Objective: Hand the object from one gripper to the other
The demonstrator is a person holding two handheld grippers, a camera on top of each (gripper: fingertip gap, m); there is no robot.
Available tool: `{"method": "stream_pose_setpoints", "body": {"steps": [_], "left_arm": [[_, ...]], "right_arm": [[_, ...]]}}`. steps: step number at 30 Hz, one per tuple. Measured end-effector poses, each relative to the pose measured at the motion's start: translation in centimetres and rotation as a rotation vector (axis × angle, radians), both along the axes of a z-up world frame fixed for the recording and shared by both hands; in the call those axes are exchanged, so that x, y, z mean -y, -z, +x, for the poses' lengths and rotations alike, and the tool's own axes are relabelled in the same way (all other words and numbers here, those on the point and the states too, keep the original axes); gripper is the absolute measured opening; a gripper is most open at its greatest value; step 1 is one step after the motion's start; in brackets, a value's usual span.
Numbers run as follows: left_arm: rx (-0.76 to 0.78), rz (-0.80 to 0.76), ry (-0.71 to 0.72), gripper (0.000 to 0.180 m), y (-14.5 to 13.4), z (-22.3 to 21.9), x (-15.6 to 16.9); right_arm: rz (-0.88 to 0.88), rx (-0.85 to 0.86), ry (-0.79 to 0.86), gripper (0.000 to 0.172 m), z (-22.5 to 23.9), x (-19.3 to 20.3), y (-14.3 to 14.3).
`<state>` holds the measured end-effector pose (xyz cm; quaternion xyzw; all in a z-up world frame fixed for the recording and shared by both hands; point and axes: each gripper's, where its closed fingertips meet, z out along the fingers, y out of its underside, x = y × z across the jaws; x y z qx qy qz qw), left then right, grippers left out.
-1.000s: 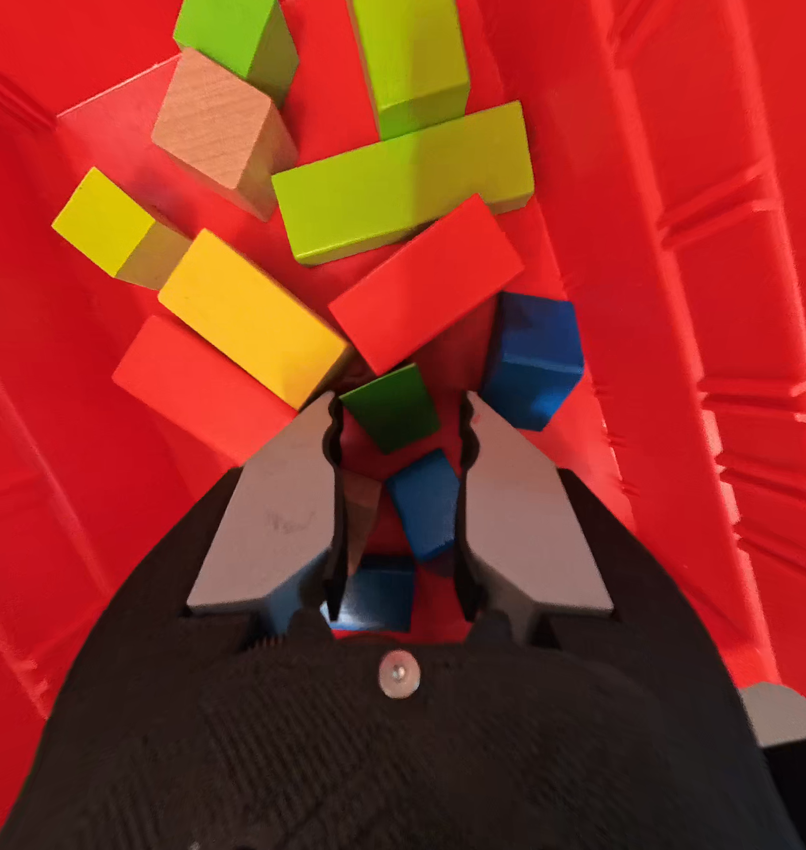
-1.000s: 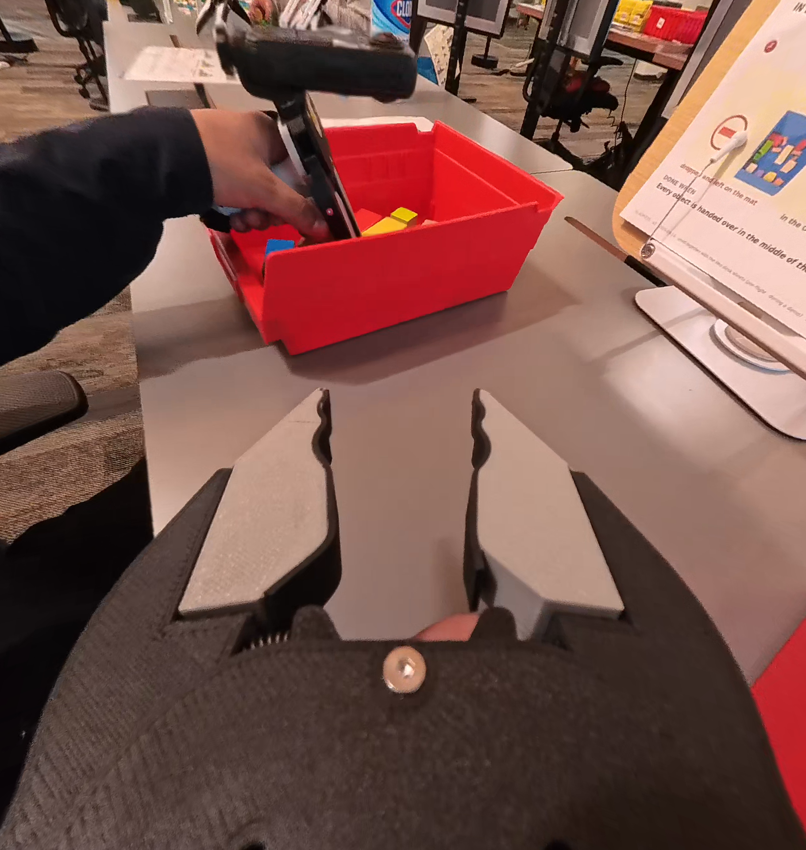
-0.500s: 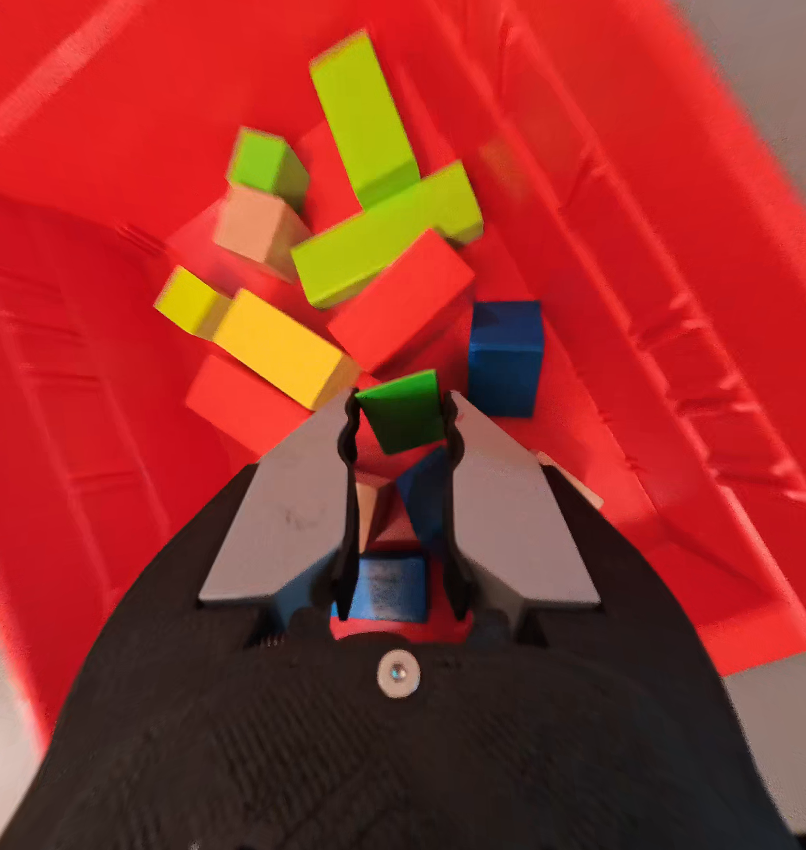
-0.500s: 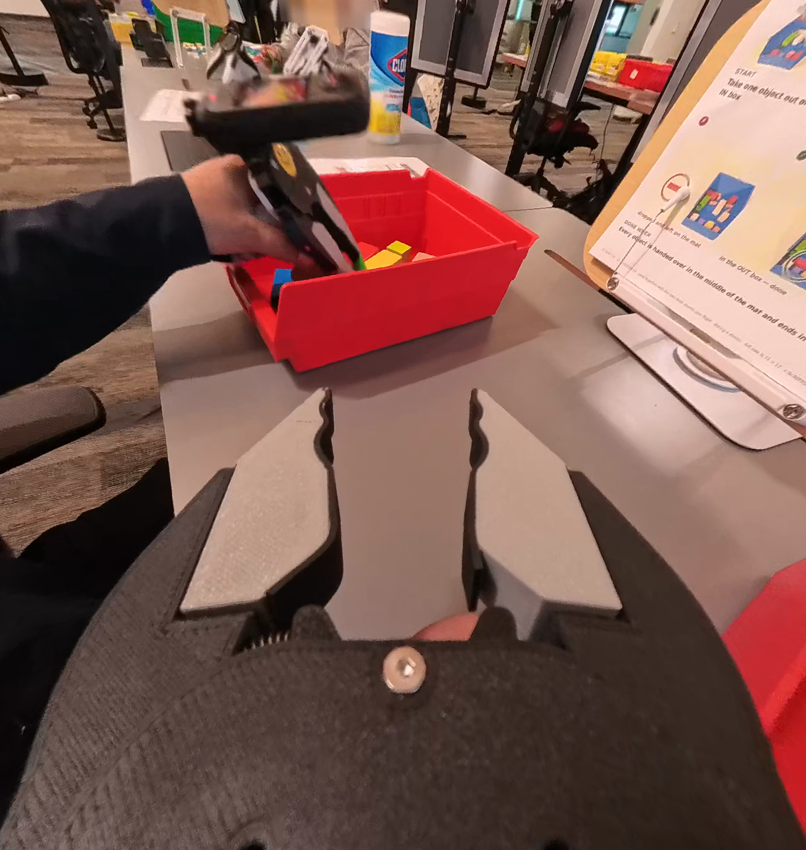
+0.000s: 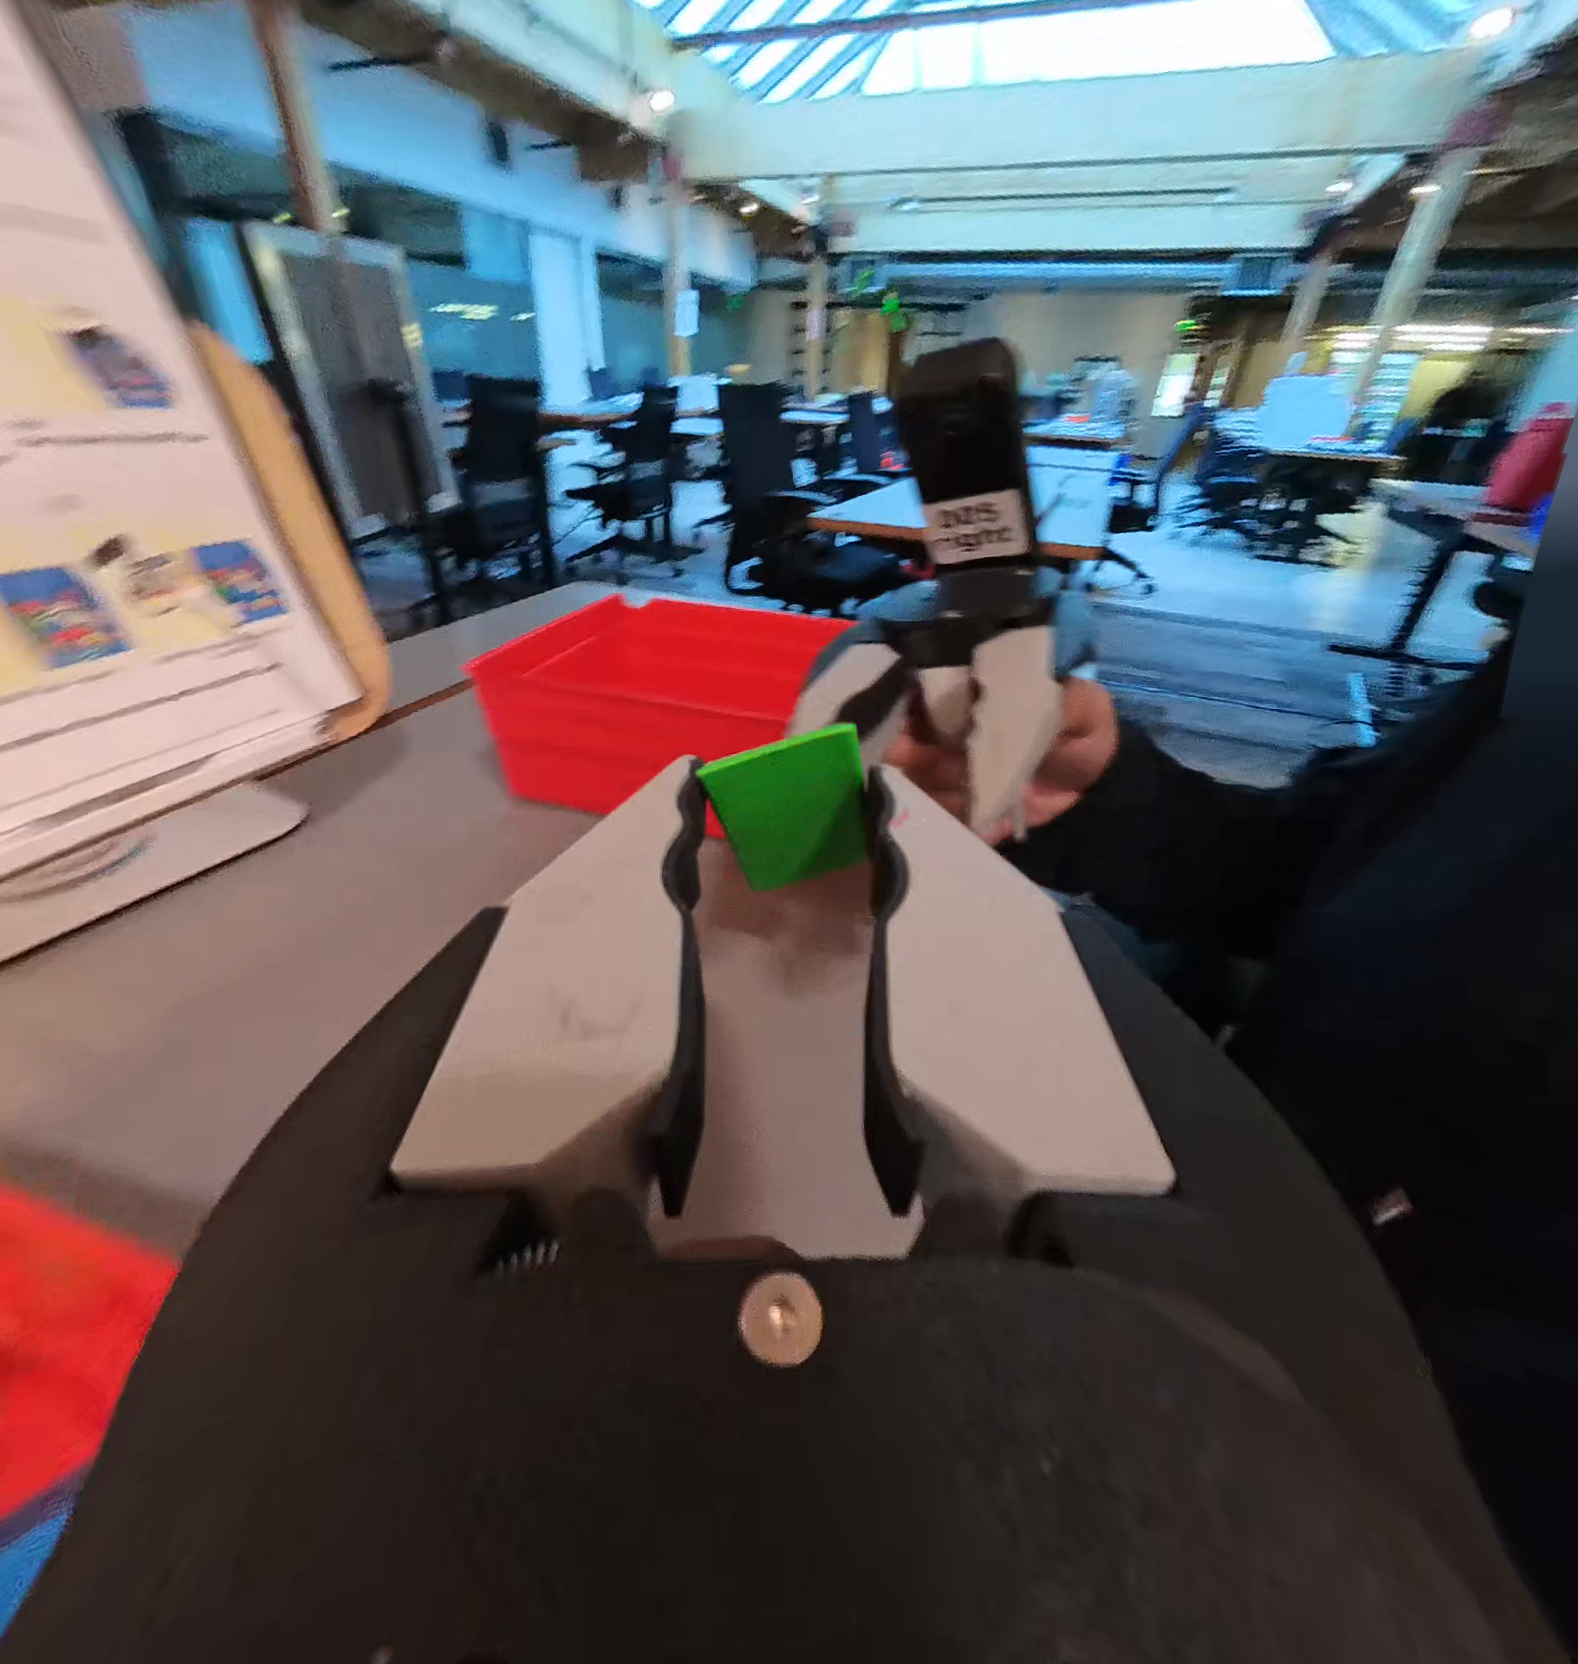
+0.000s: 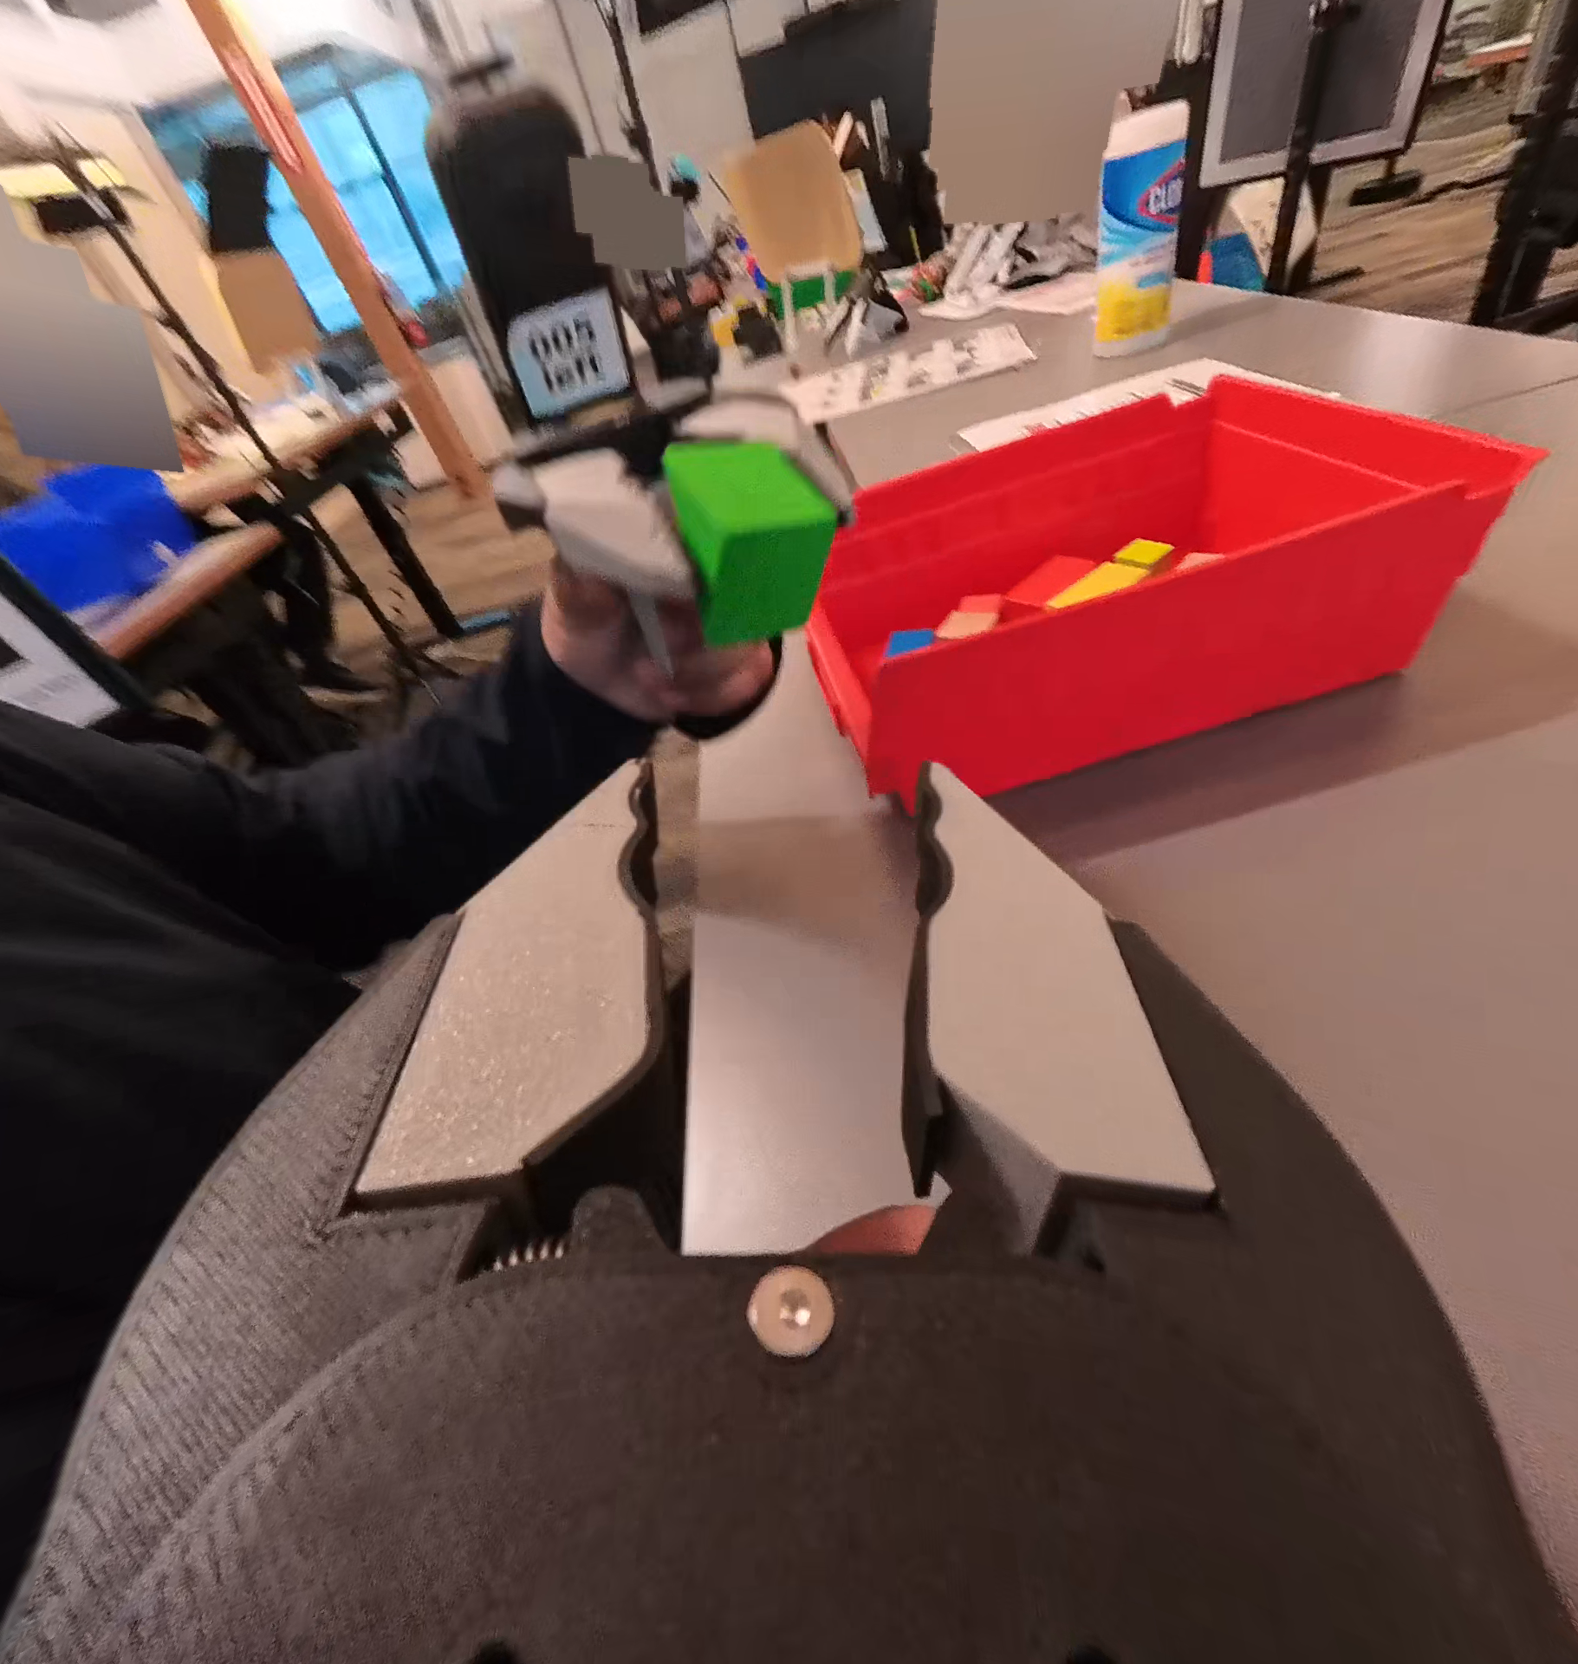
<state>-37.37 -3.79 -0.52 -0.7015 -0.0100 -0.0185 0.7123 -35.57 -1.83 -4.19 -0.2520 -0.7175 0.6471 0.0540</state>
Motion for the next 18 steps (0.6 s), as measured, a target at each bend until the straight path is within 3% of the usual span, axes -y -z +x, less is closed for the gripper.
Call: {"method": "stream_pose_setpoints", "body": {"steps": [6,13,18], "left_arm": [[0.019,0.137,0.256,0.031,-0.2,5.1,-2.0],[-0.036,0.196,0.247,0.031,-0.3,5.8,-2.9],[-0.188,0.160,0.243,0.031,0.2,6.8,-3.0]], "right_arm": [[-0.186,0.045,-0.144,0.041,2.4,-0.7,-2.7],[-0.240,0.086,-0.204,0.038,3.7,-0.5,-2.6],[-0.413,0.302,-0.357,0.038,4.9,-0.7,-2.9]]}}
